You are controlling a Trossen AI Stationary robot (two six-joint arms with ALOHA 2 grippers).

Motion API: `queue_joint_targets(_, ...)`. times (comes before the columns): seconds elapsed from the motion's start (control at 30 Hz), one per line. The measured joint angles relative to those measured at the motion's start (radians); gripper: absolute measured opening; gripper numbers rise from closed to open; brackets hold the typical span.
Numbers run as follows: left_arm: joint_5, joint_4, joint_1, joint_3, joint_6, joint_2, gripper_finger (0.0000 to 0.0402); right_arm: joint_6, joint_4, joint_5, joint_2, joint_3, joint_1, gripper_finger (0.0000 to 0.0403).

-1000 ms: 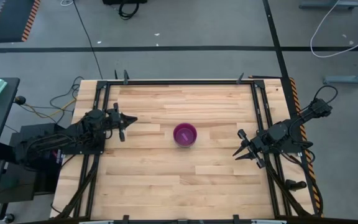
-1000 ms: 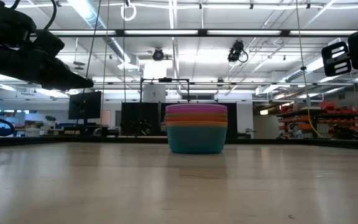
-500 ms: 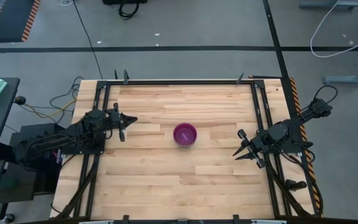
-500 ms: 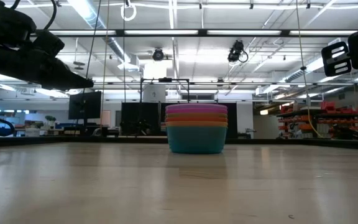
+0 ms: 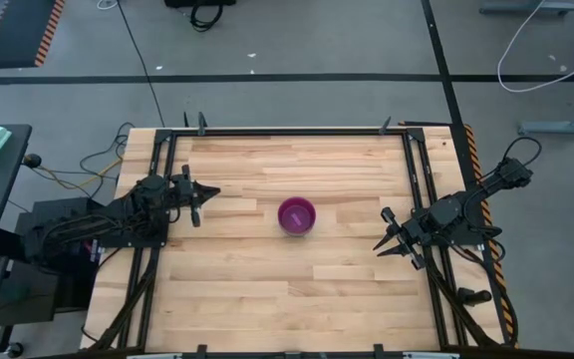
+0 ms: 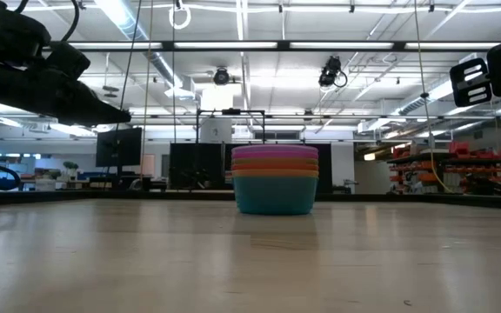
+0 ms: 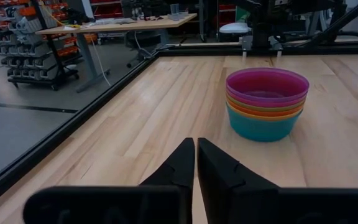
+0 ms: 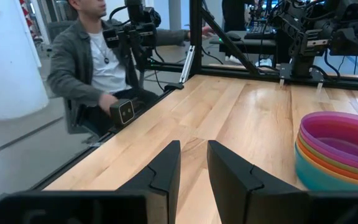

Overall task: Nest bowls inside each other
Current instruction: Return to Home Position

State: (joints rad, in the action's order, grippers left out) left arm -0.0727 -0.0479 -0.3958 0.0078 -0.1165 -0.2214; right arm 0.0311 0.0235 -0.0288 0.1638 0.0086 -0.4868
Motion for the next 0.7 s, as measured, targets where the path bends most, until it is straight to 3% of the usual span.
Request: queue_joint_targets(0.7, 0.000, 0.000, 0.000, 0.000, 0.000, 0.000, 0.0027, 0.000, 0.000, 0.000, 0.000, 0.000, 0.000, 0.0088)
